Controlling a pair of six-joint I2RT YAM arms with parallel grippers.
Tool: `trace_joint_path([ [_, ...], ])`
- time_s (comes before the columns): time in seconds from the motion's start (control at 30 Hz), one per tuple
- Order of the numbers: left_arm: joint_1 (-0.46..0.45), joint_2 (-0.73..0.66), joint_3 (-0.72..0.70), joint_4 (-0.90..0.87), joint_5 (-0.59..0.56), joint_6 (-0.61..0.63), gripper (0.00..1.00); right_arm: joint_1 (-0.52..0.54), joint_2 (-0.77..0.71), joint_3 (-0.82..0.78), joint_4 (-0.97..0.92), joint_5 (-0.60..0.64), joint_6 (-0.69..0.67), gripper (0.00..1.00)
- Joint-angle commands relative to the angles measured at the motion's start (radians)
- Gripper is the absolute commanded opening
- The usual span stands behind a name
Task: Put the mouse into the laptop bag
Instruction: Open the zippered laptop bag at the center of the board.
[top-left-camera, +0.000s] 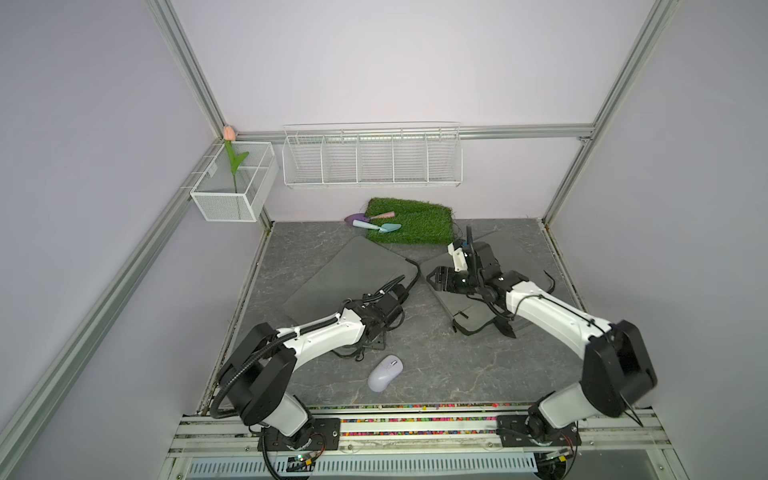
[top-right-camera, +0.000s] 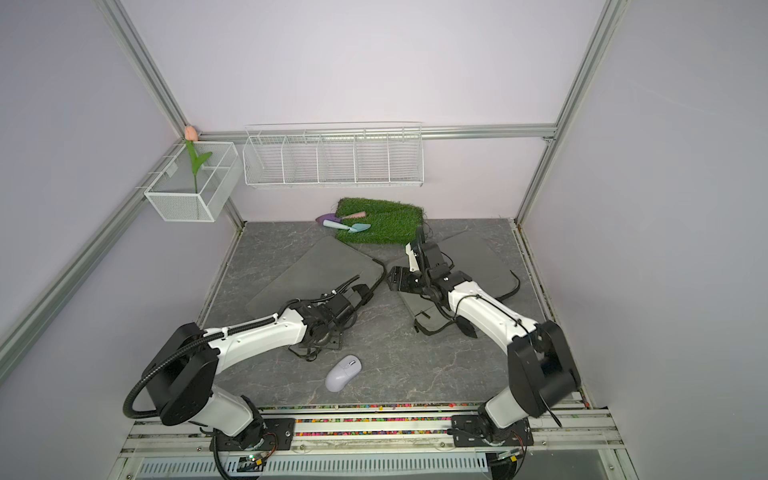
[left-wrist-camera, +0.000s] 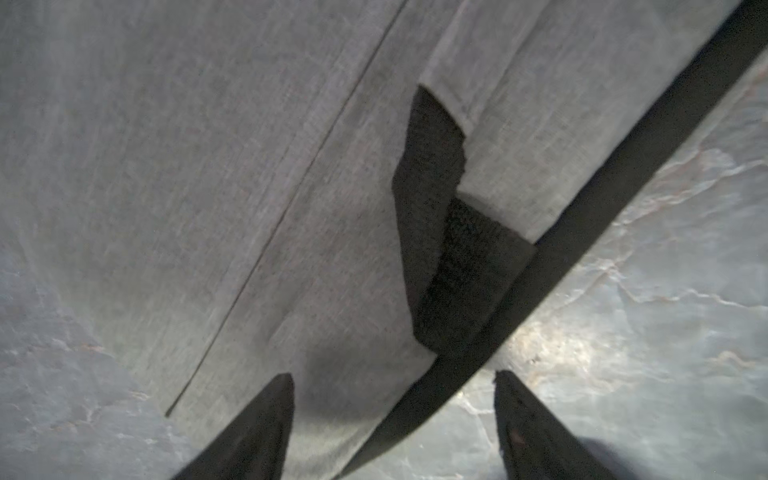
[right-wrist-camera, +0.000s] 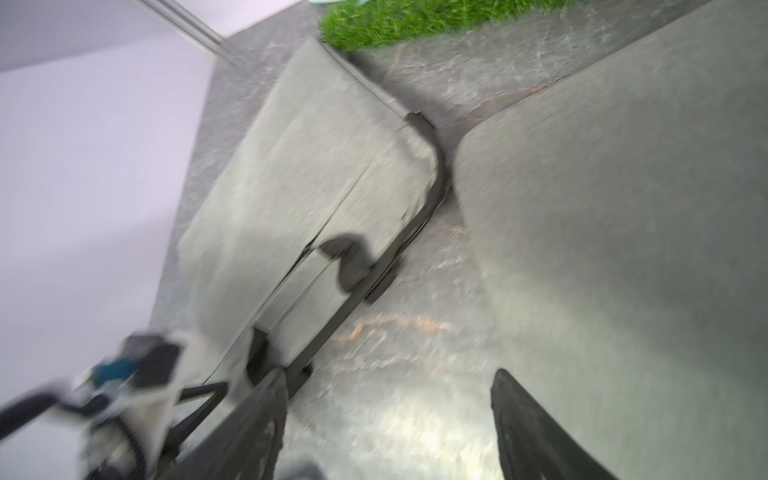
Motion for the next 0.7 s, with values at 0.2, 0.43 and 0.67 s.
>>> trace_joint_path([
  [0.2, -0.006, 0.095, 0.083, -0.055, -0.045, -0.031, 0.34, 0.217, -0.284, -0.248, 0.031, 0.188, 0.064, 0.82],
  [0.43, -0.006, 0.098, 0.164, -0.122, -0.082, -0.052, 0.00, 0.464, -0.284, -0.329, 0.054, 0.369, 0.138, 0.88],
  [0.67, -0.002, 0.074, 0.269, -0.210, -0.096, -0.049, 0.00, 0.701, -0.160, -0.331, 0.102, 0.570, 0.279, 0.94],
])
